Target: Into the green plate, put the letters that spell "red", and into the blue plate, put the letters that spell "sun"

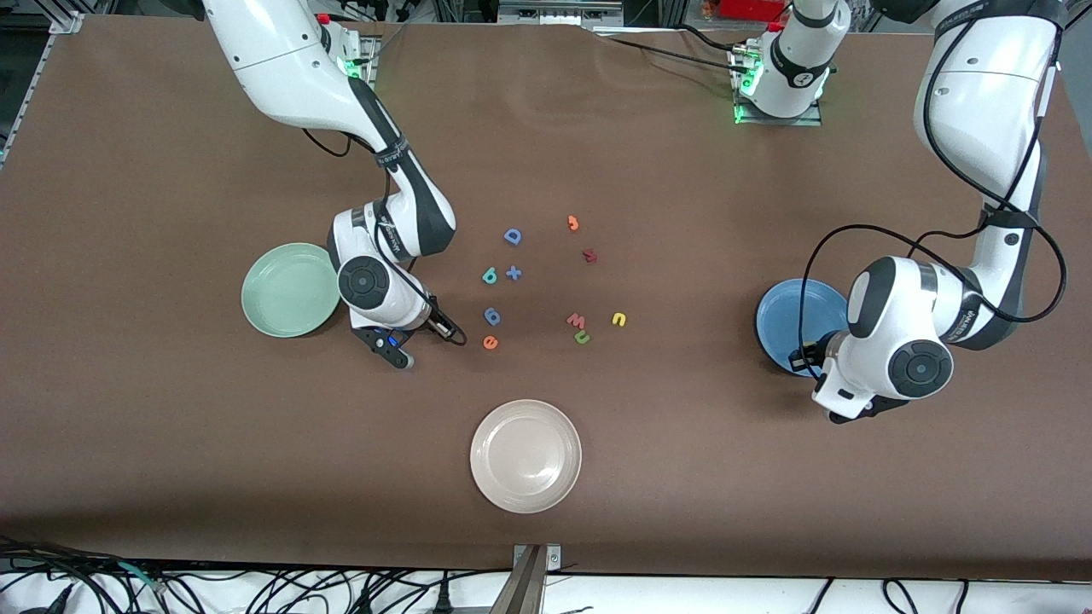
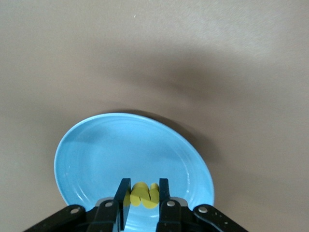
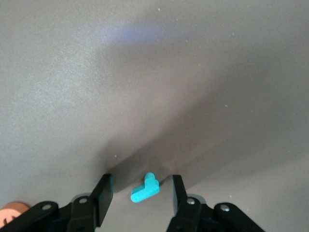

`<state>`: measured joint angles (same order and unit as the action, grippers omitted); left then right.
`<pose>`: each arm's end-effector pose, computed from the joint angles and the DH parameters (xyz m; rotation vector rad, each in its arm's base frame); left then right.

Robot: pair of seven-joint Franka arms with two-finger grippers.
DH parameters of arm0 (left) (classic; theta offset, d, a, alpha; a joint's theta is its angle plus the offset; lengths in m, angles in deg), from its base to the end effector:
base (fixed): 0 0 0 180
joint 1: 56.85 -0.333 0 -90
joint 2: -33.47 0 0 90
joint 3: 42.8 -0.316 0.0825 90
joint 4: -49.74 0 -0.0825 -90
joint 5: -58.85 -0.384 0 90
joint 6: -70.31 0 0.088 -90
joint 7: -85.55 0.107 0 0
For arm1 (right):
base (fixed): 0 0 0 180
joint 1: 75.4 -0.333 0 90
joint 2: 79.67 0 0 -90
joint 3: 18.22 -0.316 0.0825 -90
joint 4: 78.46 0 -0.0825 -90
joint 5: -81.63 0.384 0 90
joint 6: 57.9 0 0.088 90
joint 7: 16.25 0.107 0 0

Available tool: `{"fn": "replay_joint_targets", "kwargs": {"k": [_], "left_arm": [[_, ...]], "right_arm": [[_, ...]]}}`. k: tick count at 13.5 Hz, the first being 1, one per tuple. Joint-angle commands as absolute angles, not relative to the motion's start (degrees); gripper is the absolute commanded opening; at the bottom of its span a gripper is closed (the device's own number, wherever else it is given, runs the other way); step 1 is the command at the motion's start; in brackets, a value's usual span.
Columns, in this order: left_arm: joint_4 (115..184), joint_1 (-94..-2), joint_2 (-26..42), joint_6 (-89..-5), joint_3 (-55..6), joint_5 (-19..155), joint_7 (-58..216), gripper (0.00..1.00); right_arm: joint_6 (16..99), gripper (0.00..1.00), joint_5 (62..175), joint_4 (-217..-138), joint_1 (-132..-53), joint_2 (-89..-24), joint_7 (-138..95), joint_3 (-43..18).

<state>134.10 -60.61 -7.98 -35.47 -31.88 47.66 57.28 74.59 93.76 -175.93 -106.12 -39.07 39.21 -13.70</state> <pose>0.6767 -0.0501 0.2330 -2.9278 -0.4556 0.4556 0.5920 0.3008 0.1749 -2.9609 0.9889 0.2084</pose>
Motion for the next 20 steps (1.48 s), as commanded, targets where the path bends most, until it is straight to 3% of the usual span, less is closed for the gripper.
{"fn": "replay_joint_targets", "kwargs": {"k": [1, 4, 7, 11, 13, 20], "left_arm": [[134.7, -60.7, -8.3, -36.2, -31.1, 45.6, 58.5, 0.97], [134.7, -60.2, -8.0, -35.8, -30.9, 45.7, 58.5, 1.00], [134.7, -58.6, -7.1, -34.7, -29.6, 46.5, 57.2, 1.00], [134.6, -55.7, -7.4, -34.7, -21.7, 47.0, 35.1, 1.00], [134.2, -51.6, -8.3, -36.2, -21.7, 47.0, 25.5, 1.00], [134.6, -44.3, -14.0, -49.5, -21.7, 47.1, 1.1, 0.99]], "right_arm": [[76.1, 0.52, 94.6, -176.6, -106.5, -39.0, 38.7, -13.6], [76.1, 0.30, 94.6, -176.6, -106.5, -39.0, 38.7, -13.6], [75.9, 0.16, 94.6, -176.6, -106.5, -39.1, 38.6, -13.6], [74.0, 0.13, 94.6, -176.6, -106.5, -41.1, 38.2, -13.6], [69.4, 0.13, 94.6, -175.8, -106.4, -42.7, 38.2, -13.4], [68.7, 0.14, 96.8, -175.6, -106.5, -45.1, 38.9, -14.7]]}}
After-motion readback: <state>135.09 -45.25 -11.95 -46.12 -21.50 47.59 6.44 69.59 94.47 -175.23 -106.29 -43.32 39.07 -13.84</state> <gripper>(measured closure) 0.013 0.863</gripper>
